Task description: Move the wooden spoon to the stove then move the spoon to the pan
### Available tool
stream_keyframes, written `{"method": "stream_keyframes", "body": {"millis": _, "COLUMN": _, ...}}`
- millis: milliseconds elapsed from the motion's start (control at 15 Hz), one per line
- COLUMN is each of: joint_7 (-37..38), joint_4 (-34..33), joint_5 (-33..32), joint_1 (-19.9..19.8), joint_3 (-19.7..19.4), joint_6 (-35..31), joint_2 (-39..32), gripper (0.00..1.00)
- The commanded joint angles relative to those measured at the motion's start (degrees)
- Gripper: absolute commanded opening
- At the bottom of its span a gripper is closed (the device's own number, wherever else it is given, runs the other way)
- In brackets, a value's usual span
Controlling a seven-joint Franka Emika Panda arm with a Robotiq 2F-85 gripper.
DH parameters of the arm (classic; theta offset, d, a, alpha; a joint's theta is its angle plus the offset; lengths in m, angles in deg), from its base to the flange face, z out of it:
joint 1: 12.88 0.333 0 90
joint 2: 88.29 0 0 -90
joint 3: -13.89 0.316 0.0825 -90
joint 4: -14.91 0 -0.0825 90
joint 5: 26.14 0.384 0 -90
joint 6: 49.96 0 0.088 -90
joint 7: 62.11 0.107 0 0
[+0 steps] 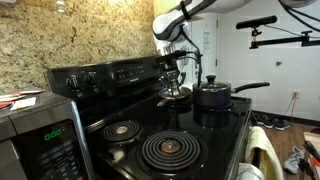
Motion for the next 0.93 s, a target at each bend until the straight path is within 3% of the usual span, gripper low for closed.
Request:
{"method": "stream_keyframes", "body": {"millis": 0, "joint_7": -3.87, "joint_4": -5.87, "joint_5": 1.21, "joint_1": -0.21, "joint_3": 0.86, "joint_6": 4.66, "joint_2": -2.47, "gripper": 0.07}}
{"method": "stream_keyframes", "body": {"millis": 533, "joint_7": 1.01, "joint_4": -11.41, "joint_5": 1.27, "joint_1": 0.91, "joint_3": 0.04, "joint_6": 11.39, "joint_2": -4.82, "gripper": 0.07}}
{"method": "stream_keyframes", "body": {"millis": 600, "joint_7": -0.97, "joint_4": -9.75, "joint_5": 1.58, "joint_1": -1.2, "joint_3": -0.75, "joint_6": 10.71, "joint_2": -4.41, "gripper": 0.07}}
{"method": "stream_keyframes", "body": {"millis": 867, "joint_7": -0.38, "joint_4": -6.78, "joint_5": 0.12, "joint_1": -2.83, "joint_3": -3.76, "joint_6": 9.0, "joint_2": -3.71, "gripper": 0.07}}
